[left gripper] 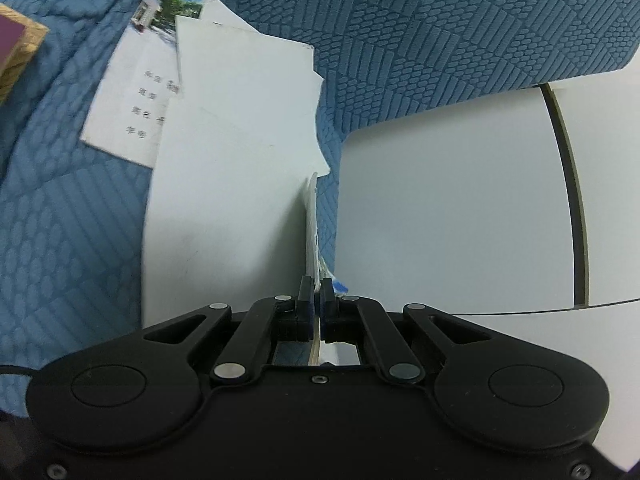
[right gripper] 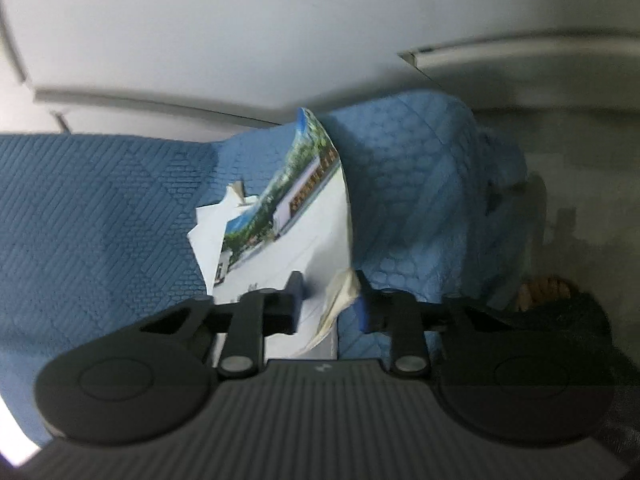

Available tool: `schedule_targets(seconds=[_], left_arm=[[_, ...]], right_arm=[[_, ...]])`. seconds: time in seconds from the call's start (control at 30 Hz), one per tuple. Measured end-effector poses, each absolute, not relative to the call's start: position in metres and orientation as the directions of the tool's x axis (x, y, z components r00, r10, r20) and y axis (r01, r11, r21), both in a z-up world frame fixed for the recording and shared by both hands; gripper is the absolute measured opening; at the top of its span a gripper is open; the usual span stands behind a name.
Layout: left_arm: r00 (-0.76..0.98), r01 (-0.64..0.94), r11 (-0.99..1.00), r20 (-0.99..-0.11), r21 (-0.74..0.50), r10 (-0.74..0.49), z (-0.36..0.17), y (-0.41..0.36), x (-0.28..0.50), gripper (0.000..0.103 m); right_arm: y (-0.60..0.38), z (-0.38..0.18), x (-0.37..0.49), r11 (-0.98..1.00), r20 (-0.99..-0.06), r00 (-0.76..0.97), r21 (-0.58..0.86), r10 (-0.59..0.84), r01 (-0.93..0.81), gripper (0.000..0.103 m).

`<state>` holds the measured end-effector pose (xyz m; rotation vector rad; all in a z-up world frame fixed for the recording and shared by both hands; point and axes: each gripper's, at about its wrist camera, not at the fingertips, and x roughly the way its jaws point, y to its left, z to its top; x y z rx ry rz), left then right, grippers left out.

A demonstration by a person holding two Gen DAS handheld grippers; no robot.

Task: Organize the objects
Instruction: 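Close both tools on the booklet's edge and lift it off the papers, then carry the booklet with both tools over the book stack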

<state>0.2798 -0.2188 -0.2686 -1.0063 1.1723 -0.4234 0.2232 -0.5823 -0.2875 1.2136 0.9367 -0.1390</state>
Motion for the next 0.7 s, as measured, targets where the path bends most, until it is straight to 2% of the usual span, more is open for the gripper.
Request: schedule_targets(seconds=[0.03, 0.13, 0.7], left_arm=[[0.379, -0.216, 0.522, -0.563, -0.825, -0.734, -0.268, -0.216, 0.277, 0.001], [0.383, -0.224, 0.514, -0.559, -0.828, -0.735, -0.264, -0.207, 0.269, 0.001], [0.482, -0.171, 0.460, -0.481, -0.871, -0.732, -0.192, -0.149, 0.227, 0.003]], right_arm=[[-0.582, -0.284, 0.224, 0.411, -0.674, 0.637, 0.736, 0.374, 0.538, 0.014], [-0.581, -0.273, 0.225, 0.461, -0.662, 0.647, 0.741, 0.378, 0.489, 0.011], [-0.559, -0.196, 0.202, 0.578, -0.578, 0.667, 0.773, 0.470, 0.263, 0.010]])
